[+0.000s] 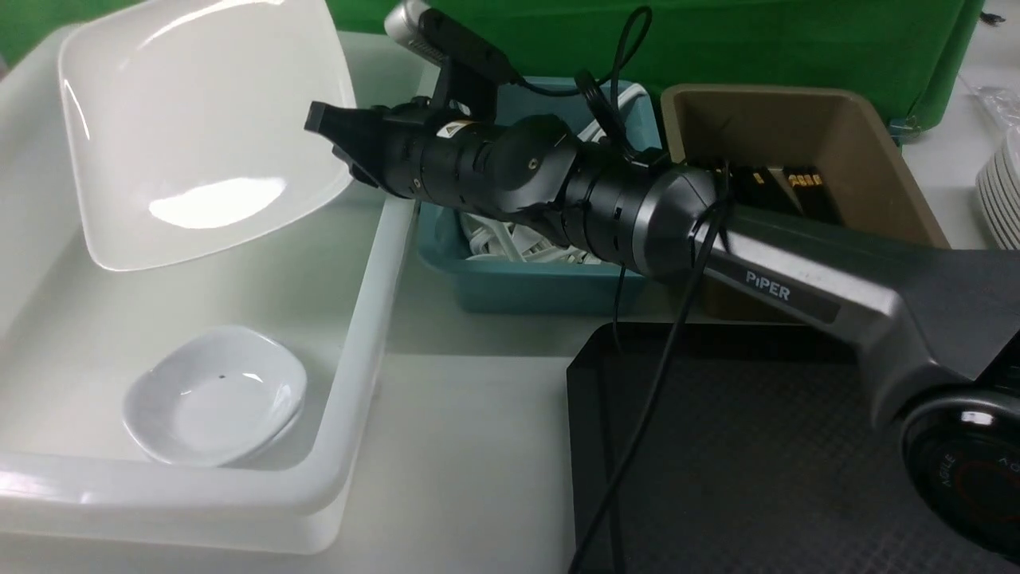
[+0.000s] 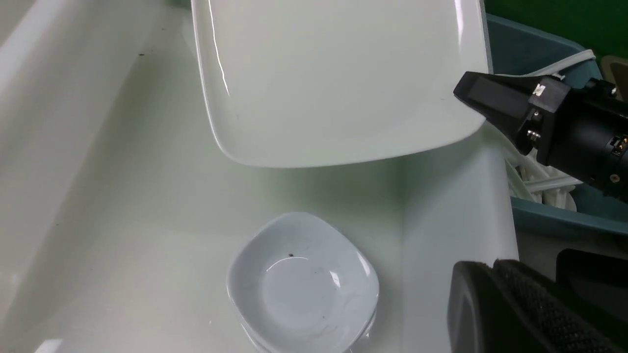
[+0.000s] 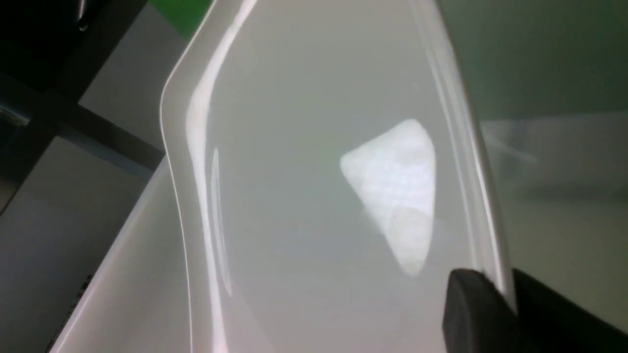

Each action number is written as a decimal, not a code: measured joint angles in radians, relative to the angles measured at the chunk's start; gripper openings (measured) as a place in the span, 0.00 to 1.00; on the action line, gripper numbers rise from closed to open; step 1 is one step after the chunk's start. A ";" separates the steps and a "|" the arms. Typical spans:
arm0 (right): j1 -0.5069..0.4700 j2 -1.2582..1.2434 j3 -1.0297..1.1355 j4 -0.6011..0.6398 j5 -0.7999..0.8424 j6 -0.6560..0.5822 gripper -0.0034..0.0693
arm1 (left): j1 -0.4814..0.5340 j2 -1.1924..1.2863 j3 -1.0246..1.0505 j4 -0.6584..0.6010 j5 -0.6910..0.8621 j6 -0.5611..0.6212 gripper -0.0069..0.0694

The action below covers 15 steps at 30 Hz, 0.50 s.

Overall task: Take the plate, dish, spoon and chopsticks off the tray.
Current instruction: Use the right arm to put the plate into the large storage box on the left

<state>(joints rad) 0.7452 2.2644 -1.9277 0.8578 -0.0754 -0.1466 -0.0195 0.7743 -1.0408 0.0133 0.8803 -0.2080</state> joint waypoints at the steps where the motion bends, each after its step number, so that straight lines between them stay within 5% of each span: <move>1: 0.000 0.001 0.000 0.000 0.003 0.000 0.12 | 0.000 0.000 0.000 0.001 0.000 0.000 0.10; 15: -0.005 0.003 0.000 0.004 0.000 0.030 0.26 | 0.000 0.000 0.000 0.008 -0.031 0.000 0.10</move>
<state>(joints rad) 0.7401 2.2676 -1.9277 0.8618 -0.0754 -0.1170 -0.0195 0.7743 -1.0408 0.0214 0.8494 -0.2080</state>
